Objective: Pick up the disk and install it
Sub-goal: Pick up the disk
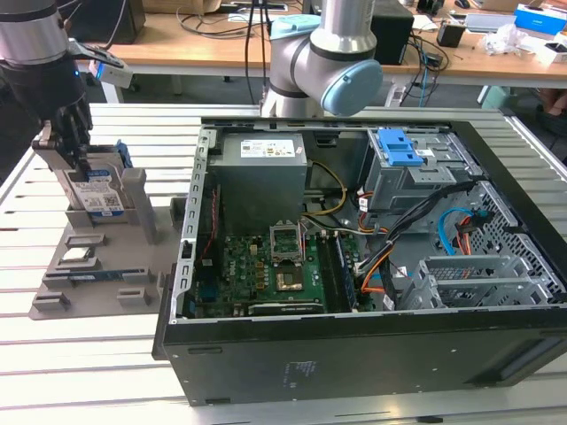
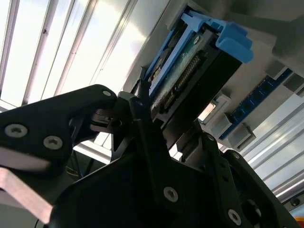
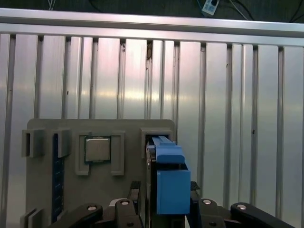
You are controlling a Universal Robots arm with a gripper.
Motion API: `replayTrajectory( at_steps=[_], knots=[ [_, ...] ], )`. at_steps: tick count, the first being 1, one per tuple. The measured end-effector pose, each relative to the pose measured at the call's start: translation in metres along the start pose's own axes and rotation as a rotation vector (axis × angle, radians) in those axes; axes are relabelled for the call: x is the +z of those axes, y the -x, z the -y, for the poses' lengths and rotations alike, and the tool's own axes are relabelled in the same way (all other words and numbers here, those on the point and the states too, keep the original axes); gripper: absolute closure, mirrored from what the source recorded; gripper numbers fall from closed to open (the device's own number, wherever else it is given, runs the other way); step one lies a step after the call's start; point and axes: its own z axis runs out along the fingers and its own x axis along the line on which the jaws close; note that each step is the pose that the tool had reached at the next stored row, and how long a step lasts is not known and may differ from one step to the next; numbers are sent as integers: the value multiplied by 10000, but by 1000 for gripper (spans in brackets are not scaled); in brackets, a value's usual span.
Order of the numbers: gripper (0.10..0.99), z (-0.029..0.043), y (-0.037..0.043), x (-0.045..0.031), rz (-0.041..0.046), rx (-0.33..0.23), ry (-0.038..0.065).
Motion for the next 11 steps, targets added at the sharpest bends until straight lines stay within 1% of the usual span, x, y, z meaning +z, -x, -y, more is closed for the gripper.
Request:
replayTrajectory(
  at_steps=[6, 7, 8, 11],
  knots=[
    [608, 0, 0, 0, 0, 0, 0],
    [624, 0, 0, 0, 0, 0, 0],
    [722, 0, 0, 0, 0, 0, 0],
    [722, 1, 0, 0, 0, 0, 0]
  ],
)
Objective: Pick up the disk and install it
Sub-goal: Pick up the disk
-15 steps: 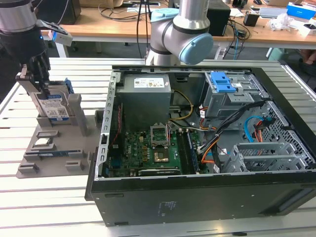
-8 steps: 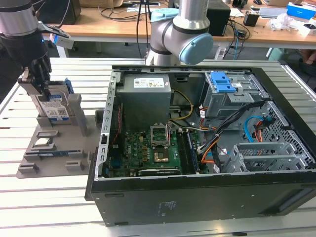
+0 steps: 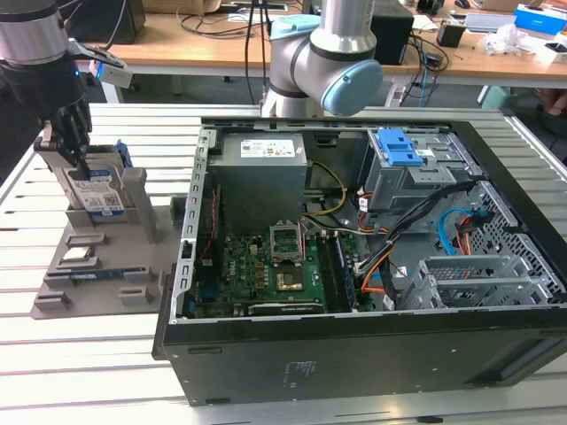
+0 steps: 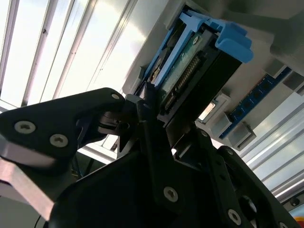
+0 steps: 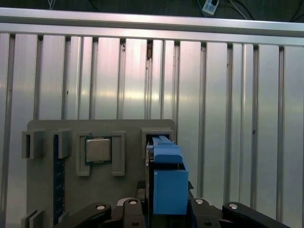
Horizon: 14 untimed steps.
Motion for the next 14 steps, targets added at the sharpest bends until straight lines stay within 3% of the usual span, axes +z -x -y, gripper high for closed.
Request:
replayTrajectory(
  at_steps=[14],
  knots=[
    [722, 2, 0, -1, 0, -1, -1]
  ],
)
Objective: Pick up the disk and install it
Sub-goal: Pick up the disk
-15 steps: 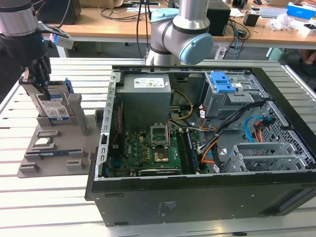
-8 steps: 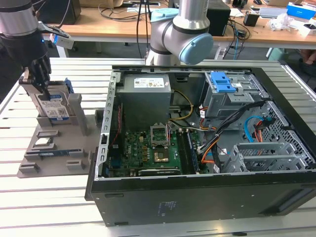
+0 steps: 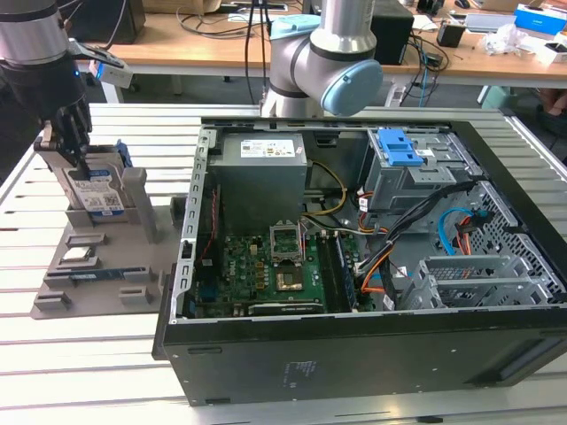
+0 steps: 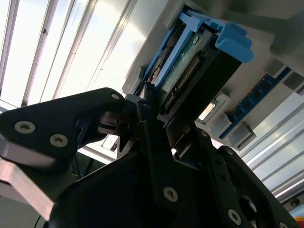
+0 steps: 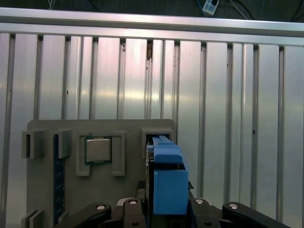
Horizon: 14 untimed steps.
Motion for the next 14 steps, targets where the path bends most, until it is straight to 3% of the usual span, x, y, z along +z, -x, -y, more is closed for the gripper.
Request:
replayTrajectory(
  at_steps=[7, 14],
  knots=[
    [722, -4, 1, -76, -1, 1, 1],
    [722, -10, 13, -259, 0, 0, 1]
  ],
)
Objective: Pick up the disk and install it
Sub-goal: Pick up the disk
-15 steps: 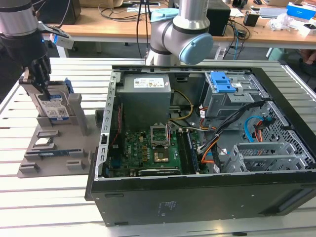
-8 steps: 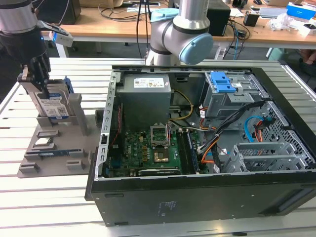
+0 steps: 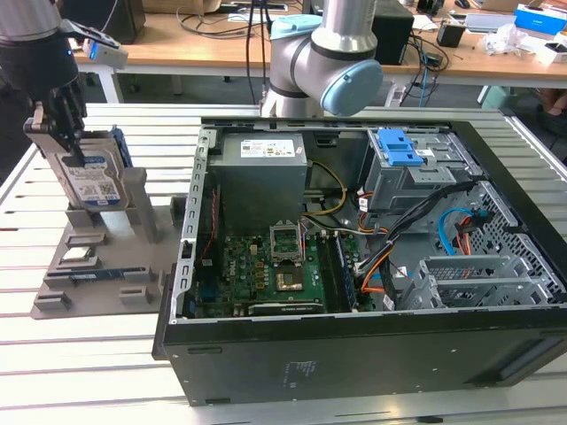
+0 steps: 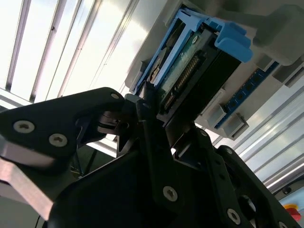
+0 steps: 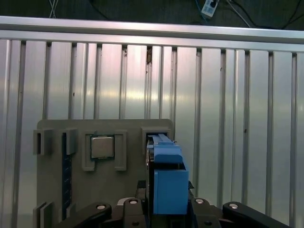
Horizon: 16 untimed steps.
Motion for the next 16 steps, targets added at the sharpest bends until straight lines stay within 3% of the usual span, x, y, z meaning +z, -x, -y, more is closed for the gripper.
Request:
replayTrajectory(
  at_steps=[16],
  knots=[
    [722, 2, 35, -248, 0, 0, -1]
  ],
)
